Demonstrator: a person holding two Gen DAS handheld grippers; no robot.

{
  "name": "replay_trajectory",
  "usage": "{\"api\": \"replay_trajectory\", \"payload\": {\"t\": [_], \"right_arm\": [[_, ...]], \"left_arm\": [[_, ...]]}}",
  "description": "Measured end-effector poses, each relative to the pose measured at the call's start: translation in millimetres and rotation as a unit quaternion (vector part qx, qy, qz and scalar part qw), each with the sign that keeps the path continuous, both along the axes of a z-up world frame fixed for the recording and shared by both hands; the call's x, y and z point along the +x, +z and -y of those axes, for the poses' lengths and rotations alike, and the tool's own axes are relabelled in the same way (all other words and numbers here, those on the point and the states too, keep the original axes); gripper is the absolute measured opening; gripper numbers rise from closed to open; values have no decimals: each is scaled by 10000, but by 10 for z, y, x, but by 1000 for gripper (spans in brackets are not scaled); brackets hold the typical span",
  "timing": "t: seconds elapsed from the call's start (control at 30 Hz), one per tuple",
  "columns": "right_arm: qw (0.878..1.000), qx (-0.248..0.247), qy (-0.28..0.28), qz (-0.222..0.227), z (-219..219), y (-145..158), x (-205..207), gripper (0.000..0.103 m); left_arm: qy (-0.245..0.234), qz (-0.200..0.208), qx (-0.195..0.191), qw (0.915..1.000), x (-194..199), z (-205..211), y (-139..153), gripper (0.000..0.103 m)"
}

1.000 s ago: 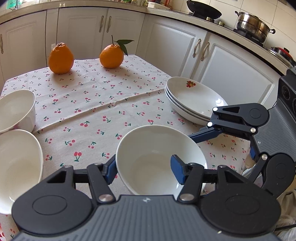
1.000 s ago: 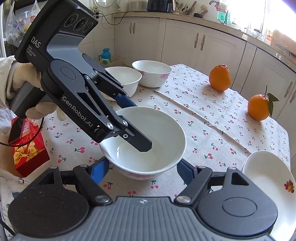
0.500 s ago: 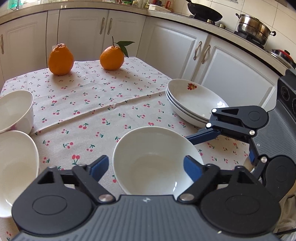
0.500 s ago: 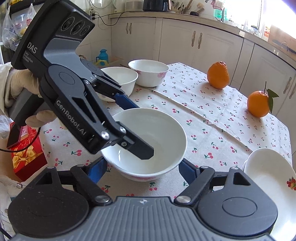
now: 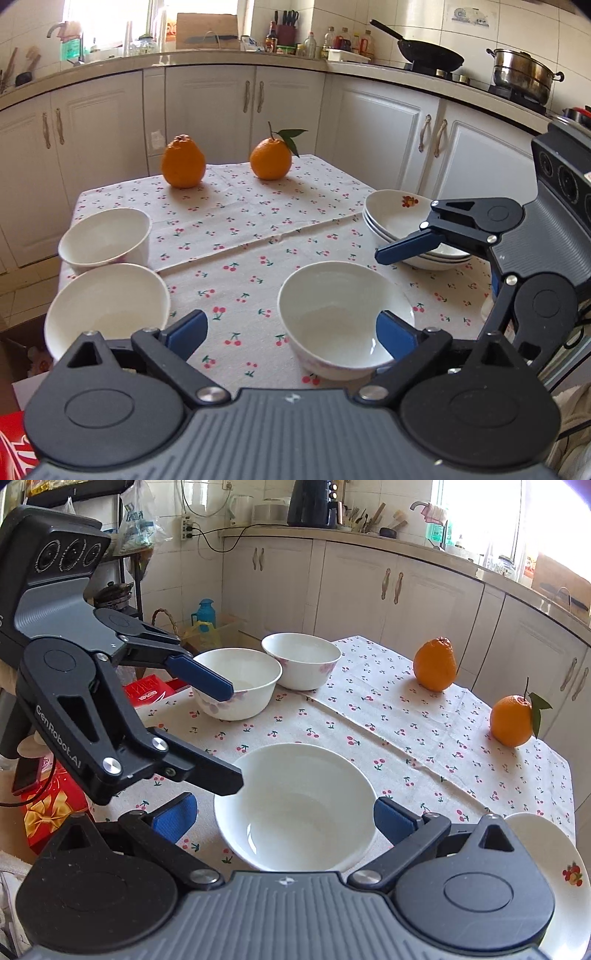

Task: Organize plates and bowls
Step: 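Carry the held bowl with the left gripper and lower it into another bowl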

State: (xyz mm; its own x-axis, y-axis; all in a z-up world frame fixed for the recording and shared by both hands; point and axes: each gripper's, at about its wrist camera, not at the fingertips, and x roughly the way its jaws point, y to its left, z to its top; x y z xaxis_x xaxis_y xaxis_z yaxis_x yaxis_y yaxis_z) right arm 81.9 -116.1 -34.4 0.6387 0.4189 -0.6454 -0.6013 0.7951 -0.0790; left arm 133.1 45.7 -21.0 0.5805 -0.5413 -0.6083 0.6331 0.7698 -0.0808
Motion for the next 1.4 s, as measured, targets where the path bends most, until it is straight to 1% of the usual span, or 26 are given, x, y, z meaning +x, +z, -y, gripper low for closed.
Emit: {"api": "replay_trajectory", "payload": {"t": [0.23, 0.47, 0.77, 0.87, 1.1, 1.3, 1.37, 1.4], "right_arm": [[9997, -93, 186, 89, -218, 51, 65, 103], [9989, -185, 392, 179, -462, 99, 189, 103], [9979, -358, 531, 97, -780, 86, 487, 103], [9977, -375, 562, 34, -863, 77, 605, 103], [9968, -476, 611, -180, -1049, 11, 895, 103], [9952, -514, 771, -322, -1182, -78, 1036, 103], [9945, -548, 818, -349, -1219, -110, 1069, 103], [9943, -576, 830, -348, -1239, -125, 1082, 103]], "left_arm": [[522, 10, 241, 9983, 5, -406, 33, 98], [865, -37, 443, 9953, 171, -701, 38, 98], [1005, -82, 415, 9940, 582, -950, 56, 98], [1025, -200, 346, 9939, 742, -1009, 19, 97], [890, -431, 263, 9948, 1022, -1057, -95, 95], [729, -591, 217, 9954, 1161, -1049, -181, 80], [725, -663, 169, 9950, 1192, -1057, -208, 72], [703, -699, 152, 9950, 1205, -1064, -220, 71]]}}
